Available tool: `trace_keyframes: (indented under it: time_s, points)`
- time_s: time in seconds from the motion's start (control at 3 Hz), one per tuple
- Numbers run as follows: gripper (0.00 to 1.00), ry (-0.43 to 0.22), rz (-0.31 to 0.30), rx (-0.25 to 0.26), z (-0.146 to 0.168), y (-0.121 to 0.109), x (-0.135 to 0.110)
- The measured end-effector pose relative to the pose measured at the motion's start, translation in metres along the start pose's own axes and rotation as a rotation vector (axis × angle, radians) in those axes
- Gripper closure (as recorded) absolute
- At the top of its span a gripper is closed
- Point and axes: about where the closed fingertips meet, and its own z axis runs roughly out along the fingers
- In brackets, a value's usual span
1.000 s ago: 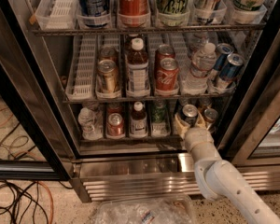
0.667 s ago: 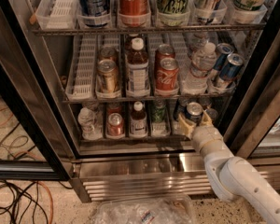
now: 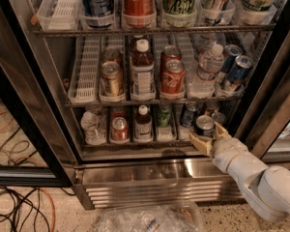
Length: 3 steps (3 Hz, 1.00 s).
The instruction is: Pick pepsi can from bottom shelf of fridge
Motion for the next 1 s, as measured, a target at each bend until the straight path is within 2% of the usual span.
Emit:
trace_keyframes:
  time_s: [0.33, 0.67, 1.0]
  points:
    - [1.00, -0.003, -0.034, -0.153, -0.022, 0.042, -0.011]
    - [1.00, -0.036, -0.057, -0.312, -0.033, 0.089, -0.027]
    - [1.00, -0.049, -0.088, -0.433, -0.041, 0.123, -0.048]
